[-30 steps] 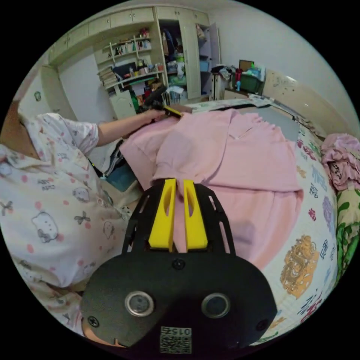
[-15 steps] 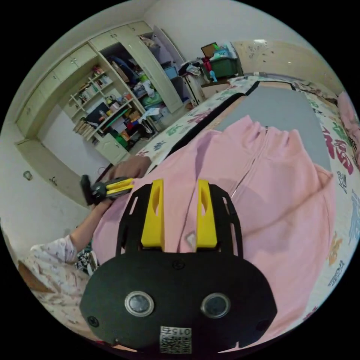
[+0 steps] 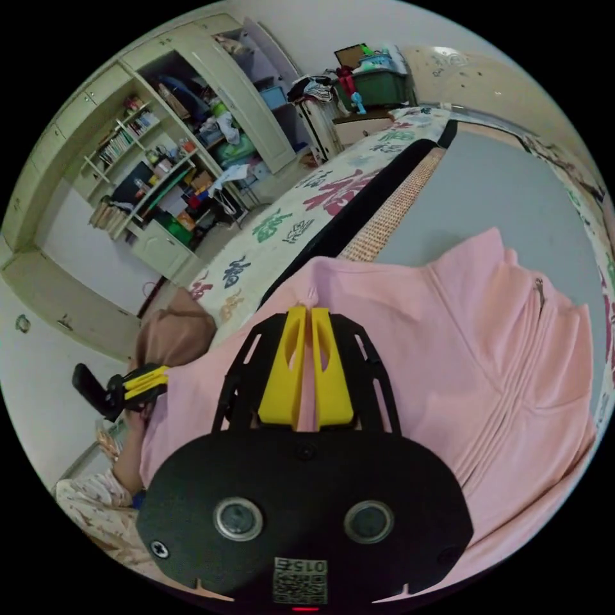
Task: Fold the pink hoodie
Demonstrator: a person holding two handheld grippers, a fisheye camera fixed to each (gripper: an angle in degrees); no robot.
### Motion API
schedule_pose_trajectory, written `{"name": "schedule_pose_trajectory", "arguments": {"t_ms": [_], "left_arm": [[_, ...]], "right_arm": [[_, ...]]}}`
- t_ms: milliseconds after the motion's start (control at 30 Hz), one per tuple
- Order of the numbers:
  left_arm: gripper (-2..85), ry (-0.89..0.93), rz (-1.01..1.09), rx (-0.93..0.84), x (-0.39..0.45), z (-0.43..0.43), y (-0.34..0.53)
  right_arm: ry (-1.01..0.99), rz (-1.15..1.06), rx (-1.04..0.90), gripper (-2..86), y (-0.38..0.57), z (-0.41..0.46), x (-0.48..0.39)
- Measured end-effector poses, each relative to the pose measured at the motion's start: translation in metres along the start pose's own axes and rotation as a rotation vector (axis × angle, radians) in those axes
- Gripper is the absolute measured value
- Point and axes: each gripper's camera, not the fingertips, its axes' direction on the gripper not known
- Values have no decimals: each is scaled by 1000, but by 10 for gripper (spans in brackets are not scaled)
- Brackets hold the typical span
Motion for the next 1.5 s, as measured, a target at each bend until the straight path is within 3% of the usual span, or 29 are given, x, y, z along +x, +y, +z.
{"name": "schedule_pose_trajectory", "arguments": {"t_ms": [167,267,400,500,600,767,900,1033,1200,1400,1500], "left_arm": [[-3,2,38,-40,0,6,3],[1,34,46,28,-3,-30,7],[16,-6,105,220,1,-85,-11],[41,6,229,280,15,-77,-81],[87,69,313,255,31,-6,-176],[114,132,359,10,58,181,-310],[120,181,297,-153,55,275,-353],[115,205,304,-281,53,324,-369],[30,223,362,-309,42,301,-380],[12,184,462,18,26,107,-345],[10,178,492,164,10,-23,-277]], "right_arm": [[12,-36,25,36,10,4,-19],[8,-56,137,43,47,-43,2],[196,-51,285,68,112,-117,67],[346,30,317,87,142,-150,110],[388,67,286,109,152,-156,136],[315,46,136,138,137,-121,143],[245,49,-3,144,115,-87,134],[248,54,-10,90,126,-89,125],[206,52,117,51,171,-139,103],[224,-189,301,50,292,-261,-7],[222,-282,392,50,389,-323,-69]]}}
